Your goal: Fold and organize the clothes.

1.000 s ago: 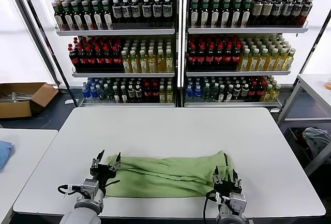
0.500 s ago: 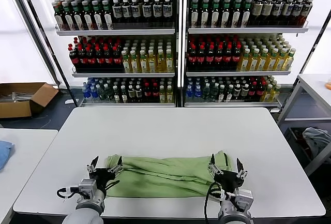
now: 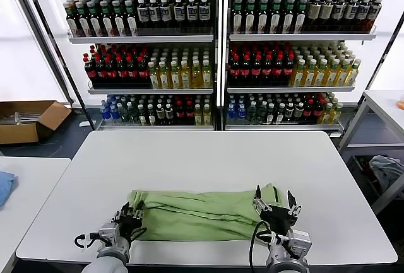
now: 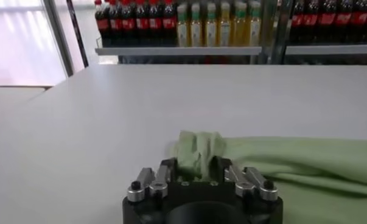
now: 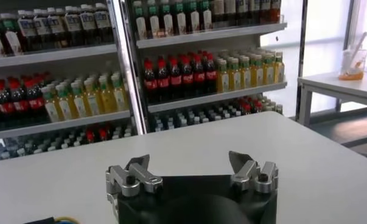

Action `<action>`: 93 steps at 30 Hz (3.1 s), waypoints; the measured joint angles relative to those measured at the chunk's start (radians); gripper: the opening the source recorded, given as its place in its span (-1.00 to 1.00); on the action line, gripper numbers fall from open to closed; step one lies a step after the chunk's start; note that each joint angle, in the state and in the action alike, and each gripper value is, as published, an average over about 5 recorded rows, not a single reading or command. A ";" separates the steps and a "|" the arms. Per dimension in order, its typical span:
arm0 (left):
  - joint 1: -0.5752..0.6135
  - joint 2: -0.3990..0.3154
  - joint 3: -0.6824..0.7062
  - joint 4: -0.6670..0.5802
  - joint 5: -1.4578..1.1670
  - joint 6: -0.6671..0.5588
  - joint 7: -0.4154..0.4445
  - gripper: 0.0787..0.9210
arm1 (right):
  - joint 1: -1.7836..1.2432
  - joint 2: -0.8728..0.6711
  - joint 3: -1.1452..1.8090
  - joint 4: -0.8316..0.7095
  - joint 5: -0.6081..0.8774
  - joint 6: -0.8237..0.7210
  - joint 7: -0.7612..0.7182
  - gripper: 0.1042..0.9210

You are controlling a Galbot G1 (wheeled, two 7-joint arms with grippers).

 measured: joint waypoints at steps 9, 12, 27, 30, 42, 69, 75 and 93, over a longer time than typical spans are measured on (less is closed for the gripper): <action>0.013 0.000 -0.008 0.007 -0.005 -0.006 0.020 -0.83 | 0.001 -0.009 0.001 0.011 0.004 -0.003 0.003 0.76; 0.016 0.000 -0.014 0.013 -0.008 -0.010 0.027 -0.95 | 0.003 -0.014 0.002 0.016 0.006 -0.007 0.006 0.76; 0.008 0.101 -0.200 0.063 -0.053 -0.060 0.072 -0.98 | 0.025 -0.024 -0.002 0.036 0.013 -0.027 0.023 0.76; 0.001 0.170 -0.293 0.085 -0.083 -0.065 0.081 -0.98 | 0.028 -0.024 -0.006 0.037 0.013 -0.029 0.024 0.76; 0.029 0.391 -0.532 0.091 -0.133 -0.076 0.111 -0.98 | 0.025 -0.022 -0.004 0.047 0.005 -0.027 0.021 0.76; -0.039 0.152 -0.041 -0.085 0.010 -0.007 0.089 -0.98 | -0.087 -0.005 0.020 0.056 -0.027 0.041 0.003 0.76; -0.068 0.129 0.006 -0.060 0.026 -0.006 0.097 -0.98 | -0.109 -0.001 0.020 0.056 -0.038 0.054 0.001 0.76; -0.101 0.057 0.112 0.058 -0.007 -0.078 0.127 -0.38 | -0.116 0.012 0.003 0.026 -0.054 0.070 0.000 0.76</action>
